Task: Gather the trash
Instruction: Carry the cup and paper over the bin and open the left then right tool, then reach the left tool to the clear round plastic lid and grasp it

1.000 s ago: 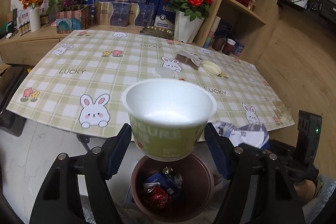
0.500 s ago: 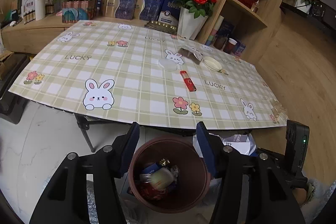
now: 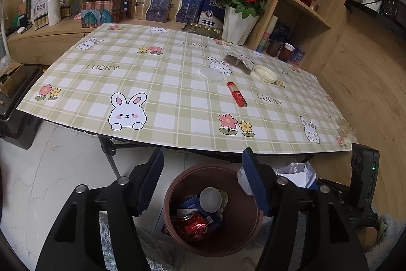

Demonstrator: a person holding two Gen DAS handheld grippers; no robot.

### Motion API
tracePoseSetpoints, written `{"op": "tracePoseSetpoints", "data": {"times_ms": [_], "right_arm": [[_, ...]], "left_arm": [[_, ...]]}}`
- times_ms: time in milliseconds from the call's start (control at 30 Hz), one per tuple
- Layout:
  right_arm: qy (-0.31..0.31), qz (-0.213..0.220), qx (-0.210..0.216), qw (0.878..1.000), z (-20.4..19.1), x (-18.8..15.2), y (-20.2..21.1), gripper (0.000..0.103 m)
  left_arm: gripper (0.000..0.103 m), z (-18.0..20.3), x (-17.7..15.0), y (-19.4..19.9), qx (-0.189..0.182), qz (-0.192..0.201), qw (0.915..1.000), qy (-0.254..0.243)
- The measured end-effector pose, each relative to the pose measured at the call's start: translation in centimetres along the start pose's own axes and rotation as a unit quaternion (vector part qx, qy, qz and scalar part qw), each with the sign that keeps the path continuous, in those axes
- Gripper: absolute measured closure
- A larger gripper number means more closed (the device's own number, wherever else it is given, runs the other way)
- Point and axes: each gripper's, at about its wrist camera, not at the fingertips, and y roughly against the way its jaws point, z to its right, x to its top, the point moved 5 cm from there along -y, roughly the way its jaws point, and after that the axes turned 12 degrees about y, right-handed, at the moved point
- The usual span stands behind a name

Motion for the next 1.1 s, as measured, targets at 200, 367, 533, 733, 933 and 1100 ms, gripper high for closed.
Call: {"op": "tracePoseSetpoints", "data": {"times_ms": [200, 367, 533, 733, 933, 1100], "right_arm": [[0.01, 0.006, -0.01, 1.0, -0.2, 0.3, 0.2, 0.009], [-0.002, 0.006, -0.026, 1.0, 0.7, 0.4, 0.4, 0.006], [-0.022, 0.009, -0.04, 0.999, 1.9, 0.4, 0.7, 0.006], [-0.036, 0.027, -0.061, 0.997, 3.7, 1.1, 1.9, 0.006], [-0.042, 0.035, -0.086, 0.995, 5.8, 1.6, 2.6, 0.006], [-0.044, 0.042, -0.1, 0.993, 7.3, 2.3, 2.9, 0.006]], "left_arm": [[0.018, 0.1, -0.2, -0.1, -0.005, -0.002, 1.0, -0.002], [0.01, 0.3, -0.5, -0.3, -0.001, -0.003, 1.0, -0.007], [0.009, -0.1, -0.4, -0.5, 0.006, -0.002, 1.0, 0.0], [0.008, -0.5, -0.3, -0.8, 0.015, -0.003, 0.9999, 0.005], [0.007, -0.8, -0.2, -1.7, 0.024, -0.01, 0.9996, 0.008], [0.007, -0.3, 0.8, -3.3, 0.029, -0.014, 0.9995, -0.003]]}}
